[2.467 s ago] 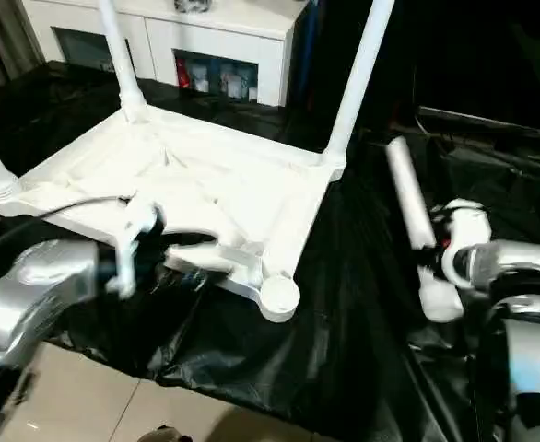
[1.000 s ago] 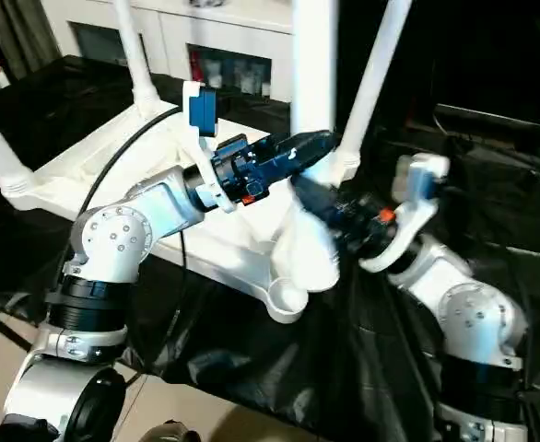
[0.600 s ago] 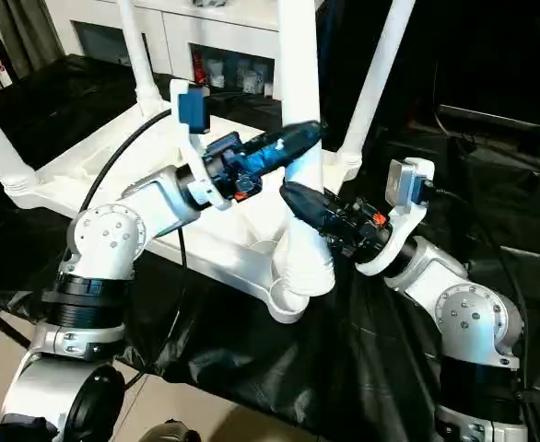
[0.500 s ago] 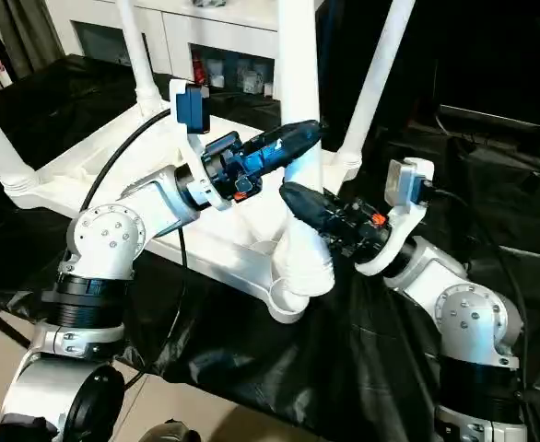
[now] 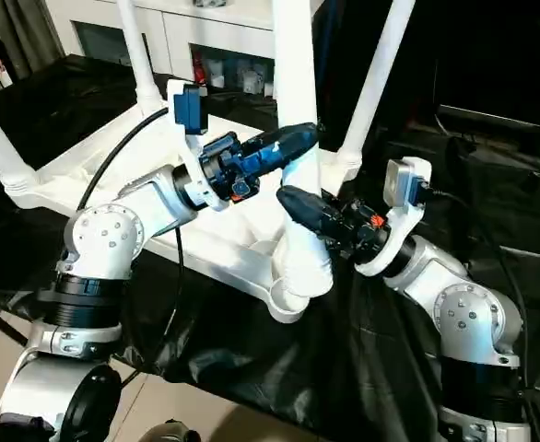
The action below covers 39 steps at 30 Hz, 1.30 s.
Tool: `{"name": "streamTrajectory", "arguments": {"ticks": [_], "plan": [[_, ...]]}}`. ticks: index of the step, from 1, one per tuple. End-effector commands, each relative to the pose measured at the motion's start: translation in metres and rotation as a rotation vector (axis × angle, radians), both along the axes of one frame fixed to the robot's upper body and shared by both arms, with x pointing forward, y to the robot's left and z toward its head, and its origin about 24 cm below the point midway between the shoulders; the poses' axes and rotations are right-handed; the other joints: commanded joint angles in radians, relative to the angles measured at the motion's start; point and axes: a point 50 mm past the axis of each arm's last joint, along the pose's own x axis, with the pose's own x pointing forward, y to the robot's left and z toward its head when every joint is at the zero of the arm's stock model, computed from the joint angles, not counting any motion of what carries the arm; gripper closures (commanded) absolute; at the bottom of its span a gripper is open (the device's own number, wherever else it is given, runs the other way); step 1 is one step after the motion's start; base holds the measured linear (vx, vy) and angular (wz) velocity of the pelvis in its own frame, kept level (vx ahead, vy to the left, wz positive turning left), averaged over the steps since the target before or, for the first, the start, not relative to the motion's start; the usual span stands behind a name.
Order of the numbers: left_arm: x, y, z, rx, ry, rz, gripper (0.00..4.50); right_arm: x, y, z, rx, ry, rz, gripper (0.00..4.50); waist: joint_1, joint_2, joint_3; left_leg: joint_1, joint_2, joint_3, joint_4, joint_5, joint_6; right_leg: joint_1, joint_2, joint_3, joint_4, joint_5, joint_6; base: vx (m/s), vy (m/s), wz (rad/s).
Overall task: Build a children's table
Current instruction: Pick table leg
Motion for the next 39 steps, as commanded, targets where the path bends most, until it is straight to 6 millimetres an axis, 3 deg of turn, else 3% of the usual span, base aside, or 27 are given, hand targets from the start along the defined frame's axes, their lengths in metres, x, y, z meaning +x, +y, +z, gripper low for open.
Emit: {"name": "streamTrajectory", "arguments": {"ticks": [1, 9, 17, 22, 29, 37, 39], "plan": [[0.002, -0.005, 0.006, 0.067, -0.086, 0.077, 2.62, 0.005, 0.005, 0.0, -0.088, -0.011, -0.045, 1.86, -0.005, -0.017, -0.068, 0.018, 0.052, -0.019, -0.074, -0.016, 0.019, 0.049, -0.085, 0.044, -0.075, 0.01, -0.195, 0.0, 0.0, 0.0], [0.017, -0.002, 0.007, 0.243, -0.207, 0.306, 2.63, 0.02, 0.018, 0.003, -0.301, -0.093, -0.182, 1.44, -0.011, -0.019, -0.068, 0.02, 0.051, -0.018, -0.074, -0.026, 0.001, 0.047, -0.083, 0.045, -0.072, 0.015, -0.179, 0.0, 0.0, 0.0], [0.029, -0.002, 0.007, 0.368, -0.253, 0.491, 2.63, 0.036, 0.038, -0.016, -0.586, -0.113, -0.298, 1.44, -0.023, -0.017, -0.07, 0.017, 0.047, -0.019, -0.072, -0.009, -0.009, 0.051, -0.082, 0.046, -0.065, 0.078, -0.187, 0.0, 0.0, 0.0], [0.03, -0.005, 0.004, 0.391, -0.258, 0.512, 2.64, 0.045, 0.044, -0.022, -0.557, -0.045, -0.377, 1.81, -0.031, -0.015, -0.072, 0.018, 0.049, -0.019, -0.072, -0.016, 0.007, 0.051, -0.084, 0.046, -0.062, 0.093, -0.226, 0.0, 0.0, 0.0], [0.031, -0.006, 0.003, 0.396, -0.257, 0.512, 2.64, 0.048, 0.047, -0.019, -0.518, -0.051, -0.388, 2.49, -0.031, -0.01, -0.071, 0.02, 0.051, -0.018, -0.072, -0.025, 0.008, 0.051, -0.084, 0.047, -0.062, 0.11, -0.233, 0.0, 0.0, 0.0], [0.032, -0.006, 0.002, 0.378, -0.229, 0.505, 2.64, 0.047, 0.047, -0.019, -0.506, -0.061, -0.379, 2.59, -0.031, -0.009, -0.072, 0.02, 0.05, -0.018, -0.071, -0.024, 0.01, 0.053, -0.083, 0.047, -0.06, 0.129, -0.238, 0.0, 0.0, 0.0], [0.033, -0.003, 0.003, 0.342, -0.187, 0.494, 2.08, 0.046, 0.046, -0.018, -0.499, -0.073, -0.364, 2.59, -0.031, -0.01, -0.072, 0.019, 0.049, -0.018, -0.07, -0.029, 0.01, 0.055, -0.084, 0.047, -0.061, 0.128, -0.241, 0.0, 0.0, 0.0]]}}
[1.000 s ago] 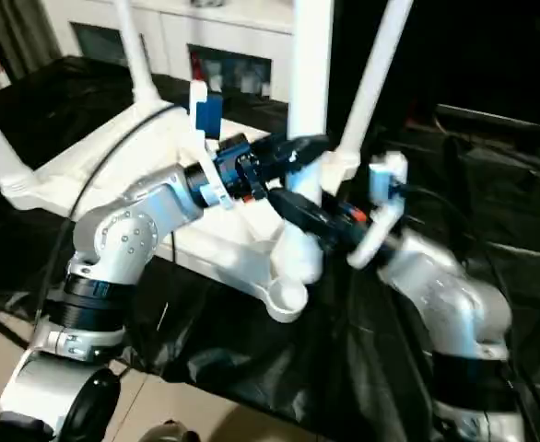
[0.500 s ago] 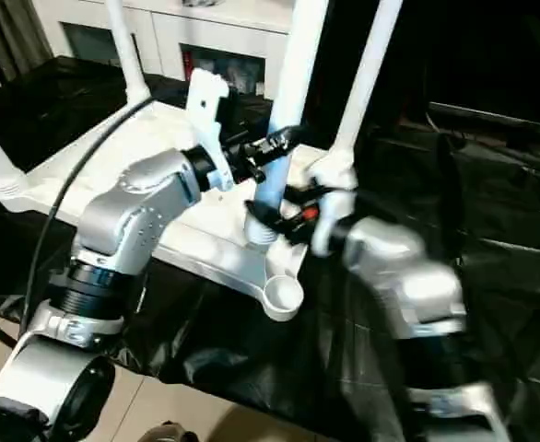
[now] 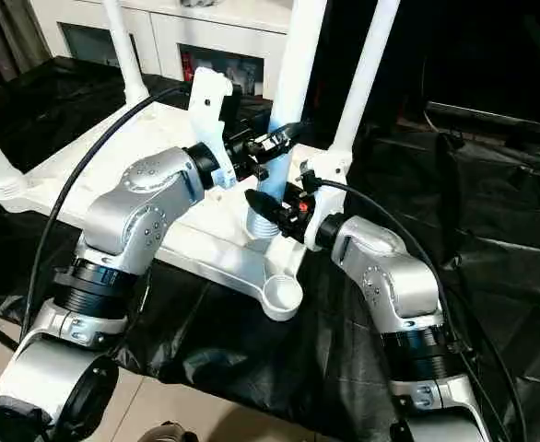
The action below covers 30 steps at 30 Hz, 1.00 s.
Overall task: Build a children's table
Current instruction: Pick table leg
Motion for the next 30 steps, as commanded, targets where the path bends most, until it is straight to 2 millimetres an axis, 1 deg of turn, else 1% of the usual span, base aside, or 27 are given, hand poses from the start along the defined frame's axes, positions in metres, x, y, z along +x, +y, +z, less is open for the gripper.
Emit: {"name": "streamTrajectory", "arguments": {"ticks": [1, 2, 4, 5, 6, 7, 8, 9, 10, 11, 12, 13, 15, 16, 17, 18, 19, 20, 23, 24, 26, 27, 29, 30], "plan": [[0.001, -0.003, 0.005, -0.039, 0.028, -0.033, 1.94, 0.0, 0.0, 0.008, 0.009, -0.05, 0.025, 2.59, -0.001, -0.008, -0.073, 0.019, 0.049, -0.017, -0.07, -0.031, 0.012, 0.055, -0.084, 0.047, -0.061, 0.127, -0.246, 0.0, 0.0, 0.0], [0.002, 0.002, 0.006, -0.098, 0.061, -0.069, 1.94, -0.004, -0.001, 0.011, 0.019, -0.074, 0.078, 2.59, 0.001, -0.007, -0.073, 0.019, 0.047, -0.016, -0.068, -0.032, 0.013, 0.055, -0.084, 0.046, -0.06, 0.129, -0.252, 0.0, 0.0, 0.0], [0.005, 0.007, 0.006, -0.164, 0.099, -0.088, 1.87, -0.012, -0.003, 0.014, 0.035, -0.1, 0.166, 2.59, 0.001, -0.008, -0.073, 0.019, 0.047, -0.015, -0.068, -0.035, 0.017, 0.055, -0.082, 0.046, -0.06, 0.135, -0.256, 0.0, 0.0, 0.0], [0.006, 0.009, 0.006, -0.181, 0.111, -0.099, 1.59, -0.014, -0.003, 0.015, 0.041, -0.106, 0.193, 2.59, 0.005, -0.01, -0.073, 0.018, 0.047, -0.016, -0.067, -0.034, 0.031, 0.058, -0.083, 0.047, -0.059, 0.151, -0.26, 0.0, 0.0, 0.0], [0.005, 0.01, 0.007, -0.193, 0.101, -0.136, 1.51, -0.019, -0.004, 0.016, 0.043, -0.103, 0.24, 2.59, 0.005, -0.009, -0.073, 0.018, 0.049, -0.017, -0.068, -0.03, 0.035, 0.057, -0.084, 0.046, -0.058, 0.156, -0.26, 0.0, 0.0, 0.0], [0.002, 0.012, 0.008, -0.21, 0.099, -0.2, 1.51, -0.025, -0.005, 0.016, 0.038, -0.103, 0.303, 2.59, 0.005, -0.009, -0.074, 0.018, 0.049, -0.018, -0.067, -0.031, 0.048, 0.057, -0.083, 0.045, -0.06, 0.153, -0.26, 0.0, 0.0, 0.0], [-0.001, 0.013, 0.009, -0.218, 0.098, -0.259, 1.49, -0.03, -0.005, 0.016, 0.039, -0.102, 0.35, 2.59, 0.008, -0.011, -0.072, 0.017, 0.048, -0.017, -0.067, -0.027, 0.054, 0.059, -0.084, 0.046, -0.06, 0.148, -0.258, 0.0, 0.0, 0.0], [-0.002, 0.013, 0.01, -0.219, 0.095, -0.284, 1.49, -0.032, -0.006, 0.016, 0.043, -0.098, 0.367, 2.59, 0.008, -0.01, -0.073, 0.017, 0.049, -0.017, -0.067, -0.027, 0.056, 0.058, -0.084, 0.046, -0.059, 0.147, -0.259, 0.0, 0.0, 0.0], [-0.008, 0.015, 0.011, -0.221, 0.089, -0.389, 1.49, -0.039, -0.007, 0.017, 0.058, -0.089, 0.425, 2.59, 0.007, -0.005, -0.072, 0.018, 0.049, -0.018, -0.067, -0.036, 0.059, 0.055, -0.084, 0.045, -0.06, 0.131, -0.264, 0.0, 0.0, 0.0], [-0.01, 0.015, 0.012, -0.221, 0.088, -0.422, 1.49, -0.041, -0.007, 0.017, 0.063, -0.087, 0.441, 2.59, 0.006, -0.007, -0.07, 0.018, 0.05, -0.018, -0.069, -0.044, 0.058, 0.054, -0.085, 0.045, -0.062, 0.106, -0.267, 0.0, 0.0, 0.0], [-0.011, 0.016, 0.012, -0.221, 0.088, -0.433, 1.49, -0.041, -0.007, 0.017, 0.065, -0.086, 0.446, 2.59, 0.004, -0.008, -0.069, 0.018, 0.051, -0.018, -0.07, -0.054, 0.055, 0.054, -0.085, 0.045, -0.064, 0.093, -0.269, 0.0, 0.0, 0.0], [-0.012, 0.016, 0.013, -0.229, 0.093, -0.458, 1.49, -0.043, -0.008, 0.017, 0.069, -0.086, 0.458, 2.59, 0.004, -0.002, -0.069, 0.02, 0.052, -0.018, -0.07, -0.064, 0.05, 0.052, -0.087, 0.045, -0.065, 0.075, -0.272, 0.0, 0.0, 0.0], [-0.014, 0.018, 0.017, -0.243, 0.089, -0.501, 1.79, -0.044, -0.009, 0.018, 0.083, -0.088, 0.464, 2.59, 0.003, 0.0, -0.068, 0.022, 0.052, -0.018, -0.071, -0.083, 0.035, 0.051, -0.085, 0.045, -0.068, 0.048, -0.276, 0.0, 0.0, 0.0], [-0.015, 0.018, 0.018, -0.253, 0.096, -0.525, 1.86, -0.044, -0.009, 0.018, 0.089, -0.088, 0.467, 2.59, 0.003, 0.002, -0.068, 0.023, 0.052, -0.018, -0.072, -0.088, 0.032, 0.05, -0.085, 0.045, -0.069, 0.042, -0.276, 0.0, 0.0, 0.0], [-0.016, 0.019, 0.018, -0.264, 0.101, -0.541, 1.86, -0.045, -0.01, 0.019, 0.094, -0.089, 0.471, 2.59, 0.003, 0.001, -0.068, 0.023, 0.053, -0.018, -0.073, -0.091, 0.027, 0.05, -0.085, 0.046, -0.069, 0.039, -0.277, 0.0, 0.0, 0.0], [-0.016, 0.019, 0.018, -0.272, 0.104, -0.544, 1.91, -0.046, -0.01, 0.019, 0.096, -0.089, 0.475, 2.59, 0.003, 0.004, -0.069, 0.023, 0.052, -0.018, -0.072, -0.091, 0.024, 0.051, -0.085, 0.045, -0.068, 0.041, -0.278, 0.0, 0.0, 0.0], [-0.016, 0.019, 0.018, -0.278, 0.108, -0.547, 2.06, -0.046, -0.01, 0.019, 0.096, -0.089, 0.478, 2.59, 0.003, 0.002, -0.069, 0.022, 0.052, -0.018, -0.073, -0.091, 0.022, 0.052, -0.085, 0.045, -0.069, 0.043, -0.278, 0.0, 0.0, 0.0], [-0.017, 0.019, 0.018, -0.278, 0.106, -0.551, 2.3, -0.047, -0.01, 0.019, 0.098, -0.089, 0.481, 2.59, 0.003, 0.003, -0.069, 0.022, 0.052, -0.019, -0.073, -0.092, 0.021, 0.052, -0.084, 0.045, -0.07, 0.045, -0.276, 0.0, 0.0, 0.0], [-0.016, 0.017, 0.019, -0.282, 0.102, -0.534, 2.34, -0.047, -0.01, 0.019, 0.078, -0.104, 0.466, 2.59, 0.005, 0.003, -0.07, 0.023, 0.053, -0.019, -0.073, -0.087, 0.018, 0.051, -0.085, 0.045, -0.069, 0.053, -0.272, 0.0, 0.0, 0.0], [-0.016, 0.017, 0.019, -0.282, 0.102, -0.534, 2.55, -0.047, -0.01, 0.019, 0.077, -0.104, 0.465, 2.59, 0.005, 0.002, -0.07, 0.021, 0.052, -0.02, -0.073, -0.086, 0.018, 0.053, -0.084, 0.045, -0.068, 0.056, -0.271, 0.0, 0.0, 0.0], [-0.01, 0.017, 0.021, -0.254, 0.082, -0.465, 2.6, -0.042, -0.011, 0.018, 0.097, -0.069, 0.42, 1.89, 0.003, 0.002, -0.069, 0.021, 0.052, -0.02, -0.074, -0.087, 0.017, 0.053, -0.085, 0.045, -0.07, 0.051, -0.269, 0.0, 0.0, 0.0], [-0.01, 0.017, 0.021, -0.254, 0.082, -0.465, 2.6, -0.042, -0.011, 0.018, 0.097, -0.069, 0.42, 1.89, 0.004, 0.003, -0.07, 0.022, 0.053, -0.021, -0.074, -0.087, 0.016, 0.053, -0.085, 0.044, -0.07, 0.049, -0.267, 0.0, 0.0, 0.0], [-0.007, 0.017, 0.022, -0.23, 0.071, -0.404, 2.65, -0.035, -0.011, 0.022, 0.099, -0.087, 0.345, 1.84, 0.004, 0.002, -0.07, 0.021, 0.052, -0.021, -0.074, -0.086, 0.011, 0.053, -0.086, 0.045, -0.071, 0.044, -0.263, 0.0, 0.0, 0.0], [-0.006, 0.017, 0.022, -0.228, 0.07, -0.4, 2.67, -0.035, -0.011, 0.022, 0.097, -0.088, 0.341, 1.76, 0.002, 0.001, -0.07, 0.021, 0.052, -0.021, -0.075, -0.085, 0.009, 0.053, -0.085, 0.045, -0.07, 0.044, -0.261, 0.0, 0.0, 0.0]]}}
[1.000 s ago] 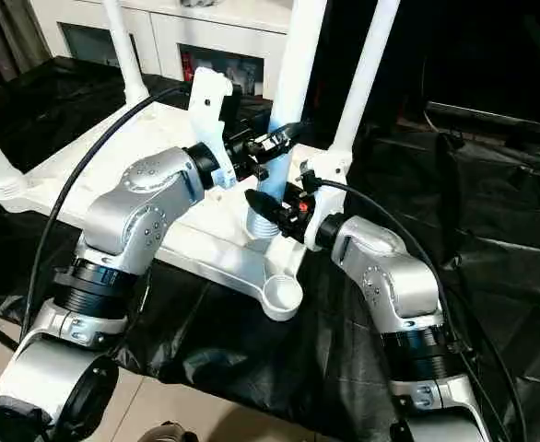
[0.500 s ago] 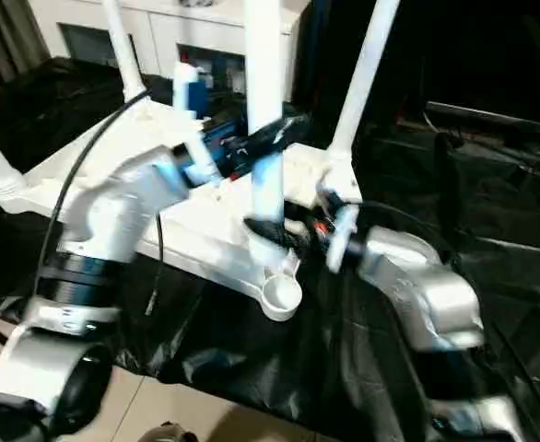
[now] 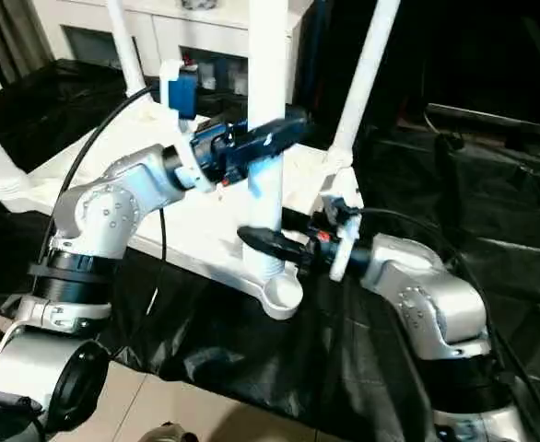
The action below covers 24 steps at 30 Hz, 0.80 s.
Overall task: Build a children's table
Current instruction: Pick table leg
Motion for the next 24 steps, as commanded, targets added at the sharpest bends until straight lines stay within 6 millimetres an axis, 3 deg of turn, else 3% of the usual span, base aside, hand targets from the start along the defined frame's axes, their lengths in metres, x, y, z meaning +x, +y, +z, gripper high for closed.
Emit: {"name": "streamTrajectory", "arguments": {"ticks": [1, 13, 24], "plan": [[0.004, 0.0, 0.009, 0.023, -0.037, 0.055, 2.67, 0.003, 0.0, 0.012, 0.0, -0.053, -0.021, 1.51, 0.001, -0.001, -0.07, 0.02, 0.052, -0.021, -0.074, -0.085, 0.01, 0.053, -0.085, 0.045, -0.072, 0.046, -0.258, 0.0, 0.0, 0.0], [0.013, -0.002, 0.012, 0.019, 0.059, 0.171, 2.67, 0.016, -0.002, 0.021, 0.042, 0.016, -0.151, 1.25, 0.003, -0.003, -0.069, 0.018, 0.049, -0.019, -0.074, -0.075, 0.004, 0.053, -0.084, 0.046, -0.073, 0.05, -0.247, 0.0, 0.0, 0.0], [0.008, -0.01, 0.009, 0.101, 0.001, 0.199, 2.67, 0.019, 0.009, 0.016, -0.074, 0.01, -0.169, 1.25, 0.002, -0.005, -0.068, 0.018, 0.051, -0.02, -0.076, -0.071, -0.006, 0.052, -0.085, 0.047, -0.076, 0.034, -0.226, 0.0, 0.0, 0.0]]}}
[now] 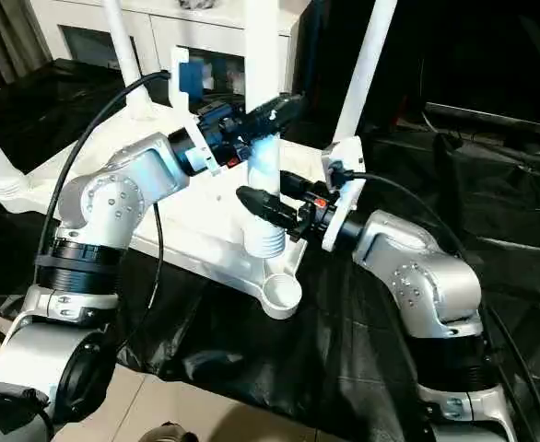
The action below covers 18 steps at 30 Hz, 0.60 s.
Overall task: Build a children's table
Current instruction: Pick table leg
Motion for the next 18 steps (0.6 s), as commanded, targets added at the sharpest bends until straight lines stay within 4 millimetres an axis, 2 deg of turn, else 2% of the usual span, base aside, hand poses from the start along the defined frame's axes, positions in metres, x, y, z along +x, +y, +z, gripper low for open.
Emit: {"name": "streamTrajectory", "arguments": {"ticks": [1, 6, 8, 10, 13, 14, 18], "plan": [[-0.004, -0.007, 0.004, 0.061, -0.069, 0.01, 2.67, 0.003, 0.007, -0.002, -0.075, -0.001, -0.015, 1.25, 0.0, -0.006, -0.068, 0.018, 0.051, -0.02, -0.076, -0.069, -0.007, 0.052, -0.084, 0.047, -0.074, 0.035, -0.225, 0.0, 0.0, 0.0], [-0.005, -0.012, 0.003, 0.102, -0.091, 0.036, 2.67, 0.012, 0.013, -0.01, -0.142, 0.017, -0.097, 1.25, -0.004, -0.005, -0.065, 0.019, 0.05, -0.02, -0.08, -0.09, -0.027, 0.049, -0.084, 0.047, -0.079, -0.007, -0.216, 0.0, 0.0, 0.0], [-0.006, -0.013, 0.002, 0.113, -0.097, 0.039, 2.67, 0.015, 0.015, -0.012, -0.143, 0.027, -0.12, 1.61, -0.005, -0.004, -0.066, 0.02, 0.05, -0.02, -0.08, -0.097, -0.033, 0.049, -0.084, 0.048, -0.078, -0.007, -0.215, 0.0, 0.0, 0.0], [-0.006, -0.014, 0.002, 0.112, -0.093, 0.043, 2.67, 0.017, 0.017, -0.013, -0.139, 0.033, -0.135, 1.61, -0.005, -0.007, -0.067, 0.019, 0.05, -0.02, -0.079, -0.083, -0.029, 0.05, -0.084, 0.049, -0.075, 0.026, -0.218, 0.0, 0.0, 0.0], [-0.006, -0.014, 0.001, 0.114, -0.09, 0.048, 2.67, 0.018, 0.02, -0.013, -0.137, 0.03, -0.137, 2.01, -0.006, -0.005, -0.067, 0.019, 0.049, -0.019, -0.079, -0.079, -0.023, 0.049, -0.084, 0.048, -0.074, 0.041, -0.221, 0.0, 0.0, 0.0], [-0.005, -0.013, 0.001, 0.123, -0.09, 0.065, 2.67, 0.018, 0.022, -0.013, -0.135, 0.027, -0.134, 2.06, -0.005, -0.007, -0.067, 0.019, 0.049, -0.019, -0.079, -0.08, -0.022, 0.051, -0.084, 0.048, -0.074, 0.04, -0.221, 0.0, 0.0, 0.0], [-0.004, -0.012, 0.001, 0.127, -0.092, 0.079, 2.67, 0.018, 0.023, -0.013, -0.135, 0.025, -0.131, 2.43, -0.004, -0.006, -0.066, 0.02, 0.05, -0.019, -0.08, -0.084, -0.024, 0.049, -0.084, 0.048, -0.075, 0.03, -0.216, 0.0, 0.0, 0.0]]}}
